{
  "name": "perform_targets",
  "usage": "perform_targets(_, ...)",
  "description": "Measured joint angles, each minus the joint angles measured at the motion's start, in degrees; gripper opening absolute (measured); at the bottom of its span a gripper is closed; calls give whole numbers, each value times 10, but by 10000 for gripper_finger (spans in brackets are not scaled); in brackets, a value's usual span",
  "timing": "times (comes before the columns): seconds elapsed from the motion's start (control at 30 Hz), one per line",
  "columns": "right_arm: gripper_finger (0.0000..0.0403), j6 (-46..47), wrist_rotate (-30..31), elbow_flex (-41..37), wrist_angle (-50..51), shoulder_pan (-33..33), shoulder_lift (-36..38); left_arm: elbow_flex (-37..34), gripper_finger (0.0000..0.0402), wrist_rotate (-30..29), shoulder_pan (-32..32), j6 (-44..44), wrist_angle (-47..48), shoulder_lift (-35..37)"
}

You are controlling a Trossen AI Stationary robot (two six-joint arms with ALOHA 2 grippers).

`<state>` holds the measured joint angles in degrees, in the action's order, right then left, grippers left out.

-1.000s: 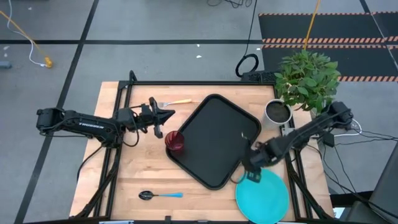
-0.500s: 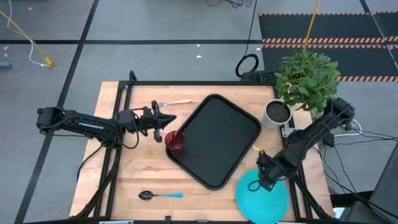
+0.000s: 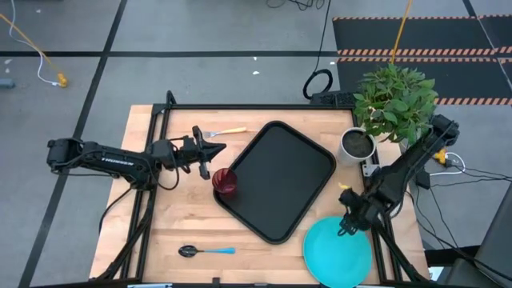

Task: Pick and place plate/cup/fork/spoon on tray
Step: Put the blue plate on the black serving tray

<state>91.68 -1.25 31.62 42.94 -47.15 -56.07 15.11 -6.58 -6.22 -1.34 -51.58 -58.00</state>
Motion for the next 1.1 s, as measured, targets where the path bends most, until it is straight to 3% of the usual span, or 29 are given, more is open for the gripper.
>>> perform_targets(0.23,169,22,-1,-136,-110,3,186,0,3,0,-2,16,15,0)
perform_targets(0.37,169,42,-6,-204,-198,3,232,0,3,0,-2,23,34,0)
perform_targets(0.5,169,49,-31,-235,-255,3,229,0,3,0,-2,30,50,0)
perform_targets(0.87,128,40,-29,-229,-255,4,198,0,3,0,-2,31,53,0)
perform_targets(1.1,43,35,-31,-226,-289,3,163,0,3,0,-2,34,53,0)
